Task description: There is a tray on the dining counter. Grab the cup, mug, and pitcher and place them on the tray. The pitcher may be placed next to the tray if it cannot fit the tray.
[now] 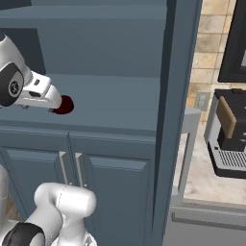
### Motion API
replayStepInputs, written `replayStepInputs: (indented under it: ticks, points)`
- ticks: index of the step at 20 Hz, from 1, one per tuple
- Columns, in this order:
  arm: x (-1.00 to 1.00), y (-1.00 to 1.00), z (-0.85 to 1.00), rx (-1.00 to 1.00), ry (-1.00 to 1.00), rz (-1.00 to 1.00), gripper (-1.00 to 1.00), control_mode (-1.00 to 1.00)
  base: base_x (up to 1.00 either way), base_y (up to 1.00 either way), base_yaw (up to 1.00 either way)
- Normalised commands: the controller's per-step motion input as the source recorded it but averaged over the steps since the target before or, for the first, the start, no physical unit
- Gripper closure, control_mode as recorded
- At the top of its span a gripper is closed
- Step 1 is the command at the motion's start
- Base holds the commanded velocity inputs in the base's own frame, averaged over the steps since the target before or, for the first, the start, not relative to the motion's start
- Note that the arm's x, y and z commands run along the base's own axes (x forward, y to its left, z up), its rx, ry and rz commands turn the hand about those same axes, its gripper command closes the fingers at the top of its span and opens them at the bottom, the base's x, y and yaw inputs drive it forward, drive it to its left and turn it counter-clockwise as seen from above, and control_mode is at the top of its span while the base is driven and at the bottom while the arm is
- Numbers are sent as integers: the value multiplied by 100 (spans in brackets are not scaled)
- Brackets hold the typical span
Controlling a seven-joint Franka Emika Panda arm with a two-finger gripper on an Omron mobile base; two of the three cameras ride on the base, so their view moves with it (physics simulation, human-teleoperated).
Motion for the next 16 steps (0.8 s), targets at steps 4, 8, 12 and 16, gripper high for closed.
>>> replayStepInputs:
  ticks: [4, 8, 12, 16]
  points:
    - [16, 17, 0, 1, 0, -4, -100, -100, 0, 0, 0]
    - [13, 10, -1, 0, 0, -7, -100, -100, 0, 0, 0]
    - [7, 12, -12, 0, 0, -7, -100, -100, 0, 0, 0]
    - [5, 11, -15, 0, 0, -8, -100, -100, 0, 0, 0]
